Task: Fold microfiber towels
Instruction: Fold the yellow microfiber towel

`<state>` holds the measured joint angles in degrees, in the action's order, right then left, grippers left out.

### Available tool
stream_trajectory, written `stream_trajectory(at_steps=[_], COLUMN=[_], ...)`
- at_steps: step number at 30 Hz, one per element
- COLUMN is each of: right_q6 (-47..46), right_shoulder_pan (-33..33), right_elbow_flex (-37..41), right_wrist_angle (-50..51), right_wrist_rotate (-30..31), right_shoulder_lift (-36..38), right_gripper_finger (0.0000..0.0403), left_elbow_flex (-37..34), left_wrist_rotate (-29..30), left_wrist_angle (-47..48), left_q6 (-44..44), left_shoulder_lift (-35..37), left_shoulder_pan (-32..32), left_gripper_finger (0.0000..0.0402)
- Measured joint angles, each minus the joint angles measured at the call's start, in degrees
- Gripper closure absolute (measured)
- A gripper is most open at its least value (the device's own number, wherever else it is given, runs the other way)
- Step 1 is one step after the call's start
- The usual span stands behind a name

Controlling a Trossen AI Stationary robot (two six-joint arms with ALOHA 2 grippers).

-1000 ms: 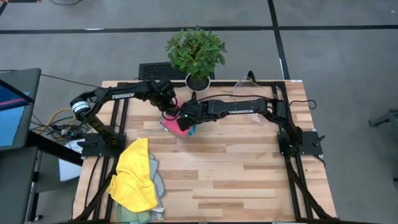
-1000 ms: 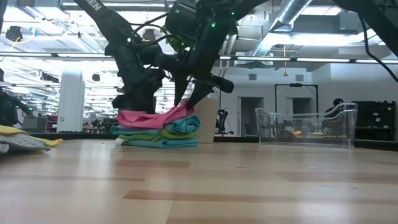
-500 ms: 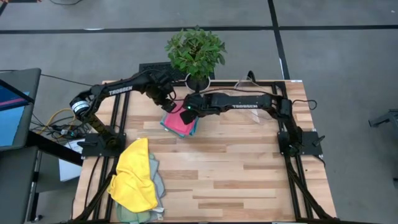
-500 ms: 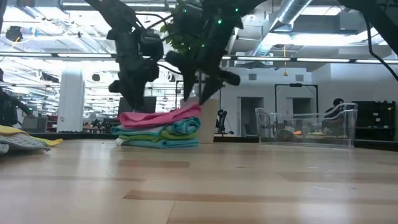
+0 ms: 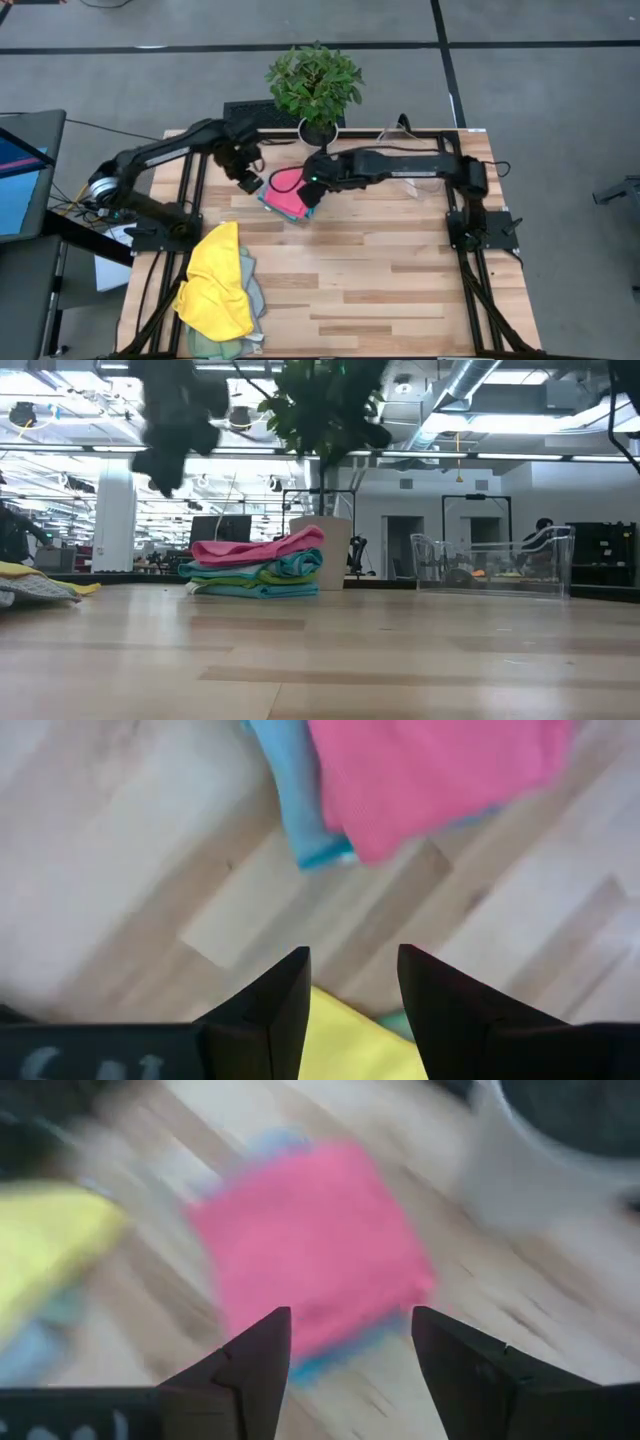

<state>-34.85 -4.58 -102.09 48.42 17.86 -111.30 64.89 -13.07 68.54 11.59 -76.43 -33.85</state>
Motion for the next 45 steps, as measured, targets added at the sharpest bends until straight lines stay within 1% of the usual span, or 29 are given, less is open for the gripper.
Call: stream_trajectory(at_steps=[2, 5, 9, 13, 17, 19, 22, 24, 27, 29, 31, 33, 35, 39, 42, 45], right_q6=[0.8, 0.6, 0.5, 0.2, -1.0, -1.8, -2.7, -3.5, -5.1, -6.9, -9.1, -11.8, -15.2, -20.9, -23.7, -24.3], right_shoulder_pan=[1.2, 3.8, 8.6, 13.4, 16.7, 17.8, 19.2, 20.2, 21.8, 23.0, 24.6, 26.7, 28.9, 32.8, 34.7, 35.9], right_elbow_flex=[0.2, 1.6, 2.4, 2.7, 2.8, 2.8, 2.8, 2.8, 2.8, 2.8, 2.8, 2.8, 2.8, 2.7, 2.7, 2.7], right_wrist_angle=[-4.2, -7.9, -6.6, -4.0, 0.3, 1.8, 6.0, 7.4, 11.4, 15.6, 19.2, 23.2, 26.6, 30.1, 31.0, 31.4], right_wrist_rotate=[-0.8, -0.9, -1.1, 0.3, 1.6, 2.2, 4.0, 5.2, 7.5, 9.1, 10.5, 12.3, 14.3, 18.1, 19.7, 19.7], right_shoulder_lift=[1.3, 2.4, 4.1, 4.5, 5.0, 5.5, 6.7, 8.3, 11.0, 13.2, 15.7, 17.9, 19.9, 22.1, 22.3, 22.2], right_gripper_finger=[0.0168, 0.0168, 0.0168, 0.0168, 0.0168, 0.0168, 0.0168, 0.0168, 0.0168, 0.0168, 0.0168, 0.0168, 0.0168, 0.0168, 0.0168, 0.0168], left_elbow_flex=[-3.0, -8.9, -17.6, -25.8, -31.5, -32.5, -32.6, -32.7, -32.6, -32.6, -32.6, -32.6, -31.9, -27.7, -22.5, -15.3], left_wrist_rotate=[-0.4, -0.9, -0.2, -0.5, -1.7, -1.1, -0.8, -1.6, -2.8, -3.3, -2.9, -0.9, 2.0, 6.3, 9.2, 11.9], left_wrist_angle=[-0.1, -1.3, -2.7, -6.2, -17.1, -22.2, -29.9, -36.5, -49.5, -57.6, -65.2, -69.0, -68.5, -61.5, -54.7, -45.8], left_q6=[5.2, 14.9, 31.0, 46.5, 59.9, 64.3, 67.6, 68.8, 71.3, 74.2, 77.6, 81.0, 83.6, 85.0, 83.7, 80.8], left_shoulder_lift=[5.9, 14.6, 25.4, 32.2, 34.3, 33.5, 29.8, 26.2, 19.7, 15.4, 11.3, 8.1, 5.1, -0.2, -4.2, -7.9], left_shoulder_pan=[3.3, 10.4, 22.9, 35.9, 47.9, 53.3, 59.6, 63.4, 68.9, 72.5, 76.4, 80.3, 83.2, 88.1, 90.4, 91.7], left_gripper_finger=[0.0257, 0.0257, 0.0257, 0.0257, 0.0257, 0.0257, 0.0257, 0.0257, 0.0257, 0.0257, 0.0257, 0.0257, 0.0257, 0.0257, 0.0257, 0.0257])
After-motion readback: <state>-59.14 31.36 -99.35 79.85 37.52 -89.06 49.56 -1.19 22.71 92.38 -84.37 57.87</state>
